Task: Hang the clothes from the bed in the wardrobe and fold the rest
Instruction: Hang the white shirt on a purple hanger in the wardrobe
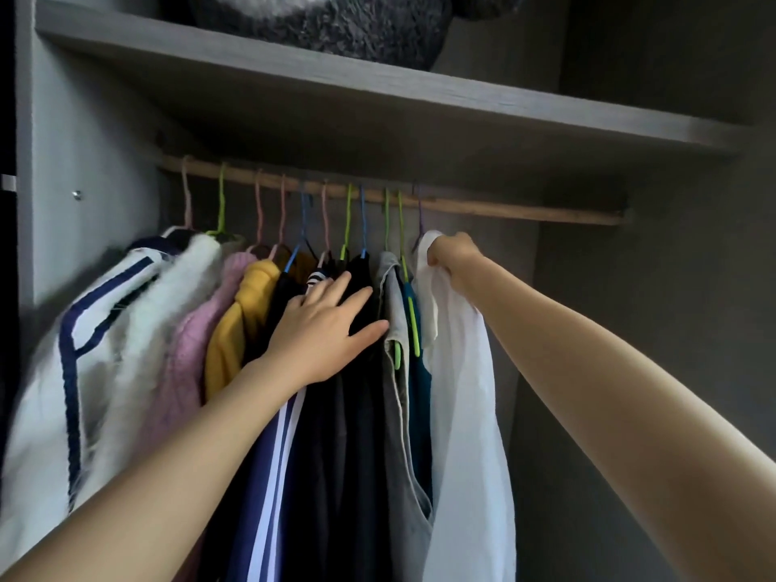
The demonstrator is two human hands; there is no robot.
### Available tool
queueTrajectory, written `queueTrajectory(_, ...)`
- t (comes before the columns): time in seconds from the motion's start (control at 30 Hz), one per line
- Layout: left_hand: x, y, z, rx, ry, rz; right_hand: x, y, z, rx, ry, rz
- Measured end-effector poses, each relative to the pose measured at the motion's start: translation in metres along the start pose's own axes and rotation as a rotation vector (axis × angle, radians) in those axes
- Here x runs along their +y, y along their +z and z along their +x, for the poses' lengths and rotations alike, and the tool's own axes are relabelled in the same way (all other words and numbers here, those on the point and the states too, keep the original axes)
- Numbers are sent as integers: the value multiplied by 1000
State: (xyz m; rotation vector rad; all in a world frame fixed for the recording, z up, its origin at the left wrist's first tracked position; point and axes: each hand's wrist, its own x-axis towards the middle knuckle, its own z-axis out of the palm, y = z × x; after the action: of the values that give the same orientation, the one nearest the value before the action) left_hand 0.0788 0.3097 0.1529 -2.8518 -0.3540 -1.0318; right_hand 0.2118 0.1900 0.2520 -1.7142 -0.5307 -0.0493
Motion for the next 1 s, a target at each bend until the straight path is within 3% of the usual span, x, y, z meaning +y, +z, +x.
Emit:
queueTrajectory(0.23,-2,1,0,2,-25,-20,25,13,-2,-142,26,-265)
queueTrajectory(0.4,7,1,-4,67,-58,-52,43,1,-19,-116,-103,-250)
queueTrajectory(0.47,17,2,-14,216,-45,-86,56,-7,-31,-79,-92,-238)
queueTrajectory(0.57,35,8,-29,564,104,-84,80,-13,-52,-25,-31,-115)
queueTrajectory(0.63,47,12,-38,707,197,-78,102,-13,-69,-43,21,-65)
queueTrajectory(0.87,87,45,-70,653,432,-71,190,-28,-123,-216,170,-77)
queueTrajectory(1.0,111,73,-91,558,507,-103,217,-61,-145,-197,205,-129)
